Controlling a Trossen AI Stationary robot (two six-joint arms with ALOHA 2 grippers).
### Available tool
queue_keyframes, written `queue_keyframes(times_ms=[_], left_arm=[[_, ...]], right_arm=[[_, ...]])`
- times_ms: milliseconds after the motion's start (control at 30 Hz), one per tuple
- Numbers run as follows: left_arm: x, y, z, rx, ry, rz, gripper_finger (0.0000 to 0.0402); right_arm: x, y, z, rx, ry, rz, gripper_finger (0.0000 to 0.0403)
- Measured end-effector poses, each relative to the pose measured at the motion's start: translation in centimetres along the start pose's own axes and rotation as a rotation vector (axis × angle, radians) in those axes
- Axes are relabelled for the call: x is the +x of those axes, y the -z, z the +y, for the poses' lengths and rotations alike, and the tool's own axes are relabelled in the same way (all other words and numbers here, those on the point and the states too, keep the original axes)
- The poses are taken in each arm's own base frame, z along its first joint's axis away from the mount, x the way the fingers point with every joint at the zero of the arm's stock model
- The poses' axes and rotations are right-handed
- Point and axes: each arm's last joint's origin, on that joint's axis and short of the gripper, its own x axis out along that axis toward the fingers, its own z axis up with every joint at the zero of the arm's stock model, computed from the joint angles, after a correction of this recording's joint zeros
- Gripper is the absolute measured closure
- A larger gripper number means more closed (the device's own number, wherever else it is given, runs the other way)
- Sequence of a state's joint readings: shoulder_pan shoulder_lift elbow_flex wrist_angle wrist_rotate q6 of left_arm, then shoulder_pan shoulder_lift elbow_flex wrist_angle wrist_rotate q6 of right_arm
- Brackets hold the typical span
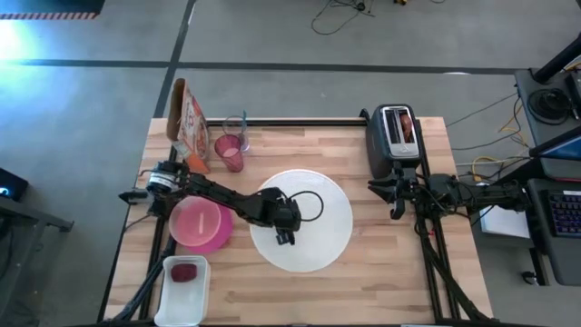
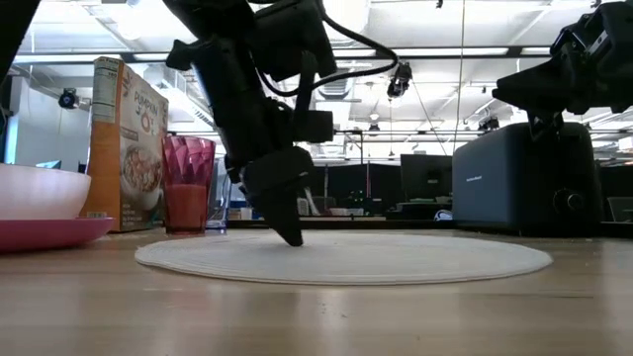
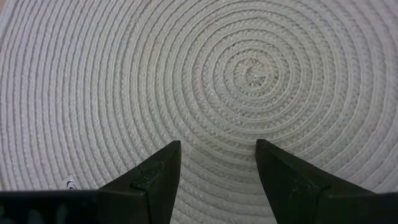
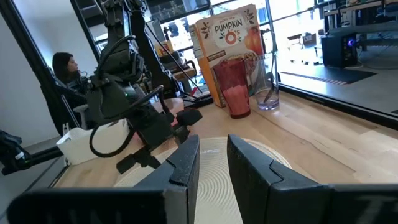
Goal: Arrange a breakfast setting
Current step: Adjust the white placemat, then put the orange bowl on the white placemat
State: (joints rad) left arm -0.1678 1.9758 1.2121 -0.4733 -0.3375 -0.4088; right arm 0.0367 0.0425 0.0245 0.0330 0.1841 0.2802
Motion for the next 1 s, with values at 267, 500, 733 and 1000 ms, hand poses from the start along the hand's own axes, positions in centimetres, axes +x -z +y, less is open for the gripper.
queue_keyframes(times_ms=[267, 500, 733, 1000], left_arm=[[-0.8, -0.2, 0.3, 0.004, 0.004, -0.011, 0.0210], [-2.7, -0.9, 0.4, 0.005, 0.034, -0.080, 0.0210], [-6.2, -0.1, 0.5, 0.003, 0.042, -0.055, 0.0210], [-11.0, 2.6, 1.8, -0.162, -0.018, 0.101, 0.0210]], right_arm=[[0.0, 0.0, 0.0, 0.000, 0.000, 0.000, 0.0330], [0.0, 0.0, 0.0, 0.000, 0.000, 0.001, 0.0330], [0.0, 0.0, 0.0, 0.000, 0.000, 0.000, 0.0330], [0.0, 0.0, 0.0, 0.000, 0.000, 0.000, 0.0330]])
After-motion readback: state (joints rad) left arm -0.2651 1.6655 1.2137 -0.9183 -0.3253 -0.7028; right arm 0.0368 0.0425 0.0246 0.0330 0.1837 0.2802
